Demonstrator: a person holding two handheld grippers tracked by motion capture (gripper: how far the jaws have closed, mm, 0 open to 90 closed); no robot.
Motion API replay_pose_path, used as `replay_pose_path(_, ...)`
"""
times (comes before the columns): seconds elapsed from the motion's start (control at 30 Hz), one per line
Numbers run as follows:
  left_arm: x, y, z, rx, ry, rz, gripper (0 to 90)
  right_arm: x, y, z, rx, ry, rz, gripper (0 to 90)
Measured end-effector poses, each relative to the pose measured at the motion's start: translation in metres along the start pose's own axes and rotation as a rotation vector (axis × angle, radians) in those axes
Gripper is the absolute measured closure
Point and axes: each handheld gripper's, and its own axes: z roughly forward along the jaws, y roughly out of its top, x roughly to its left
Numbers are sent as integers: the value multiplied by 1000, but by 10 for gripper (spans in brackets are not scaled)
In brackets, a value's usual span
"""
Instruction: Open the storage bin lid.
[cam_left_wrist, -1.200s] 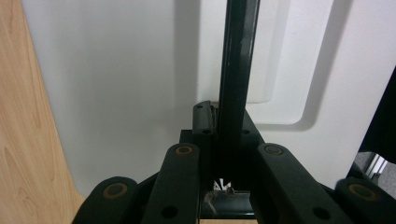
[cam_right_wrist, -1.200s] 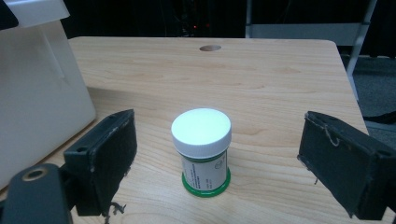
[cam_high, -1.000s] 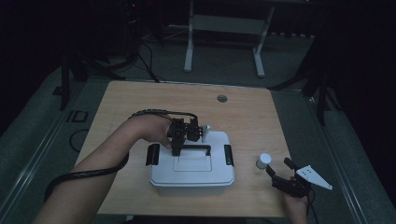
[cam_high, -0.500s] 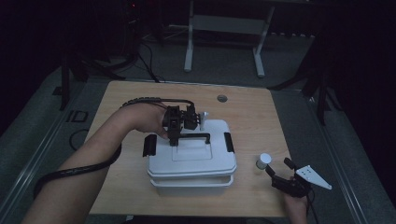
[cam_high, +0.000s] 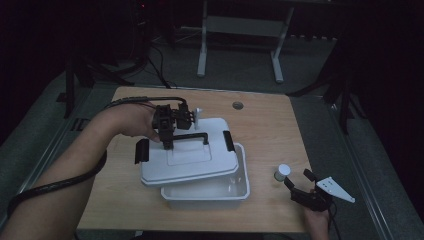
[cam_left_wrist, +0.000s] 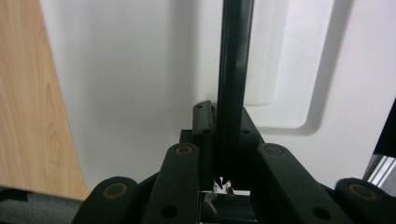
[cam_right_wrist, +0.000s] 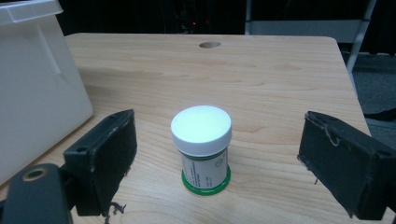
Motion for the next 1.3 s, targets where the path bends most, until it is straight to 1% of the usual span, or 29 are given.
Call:
replay_pose_path(0.07, 2, -9, -2, 1, 6, -15, 838, 0, 0, 0, 1, 5, -5, 110)
replay_pose_path(0.2, 5, -31, -4, 4, 4, -64, 838, 1, 0, 0, -1, 5, -7, 110)
replay_pose_path(0.23, 6, -37, -4, 6, 12, -77, 838, 1, 0, -1, -4, 4, -7, 110)
replay_pose_path(0.3, 8, -49, -4, 7, 4, -100, 838, 1, 0, -1, -3, 3, -7, 110)
replay_pose_path(0.33, 9, -55, -4, 8, 13, -115, 838, 1, 0, -1, -4, 2, -7, 110)
replay_pose_path(0.37, 10, -61, -4, 12, 7, -127, 838, 1, 0, -1, -4, 2, -8, 110)
replay_pose_path(0.43, 11, -72, -3, 15, 13, -150, 838, 1, 0, -1, -3, 3, -7, 110)
replay_pose_path(0.47, 11, -78, -2, 17, 8, -164, 838, 1, 0, -1, -6, 2, -10, 110)
replay_pose_path(0.53, 11, -89, -1, 18, 11, -190, 838, 1, 0, -1, -2, 2, -7, 109)
replay_pose_path(0.57, 11, -94, -1, 21, 6, -196, 838, 1, 1, -1, -3, 1, -10, 110)
replay_pose_path(0.6, 11, -100, -1, 20, 11, -209, 838, 1, 0, -1, -1, 2, -8, 109)
replay_pose_path(0.67, 11, -110, 1, 22, 7, -231, 838, 1, 1, -1, -1, 3, -10, 110)
replay_pose_path(0.9, 12, -142, 11, 41, 4, -304, 838, 1, 1, 0, 6, 11, -8, 109)
replay_pose_path(1.0, 13, -155, 18, 41, 0, -334, 838, 1, 1, 0, 3, 10, -8, 109)
replay_pose_path(1.07, 14, -163, 23, 32, -6, -355, 838, 1, 1, 0, 2, 12, -8, 109)
replay_pose_path(1.2, 16, -177, 31, 40, -6, -391, 837, 1, 1, -1, -5, 11, -10, 109)
replay_pose_path(1.3, 18, -185, 37, 46, -4, -410, 837, 2, 1, -1, -2, 11, -15, 109)
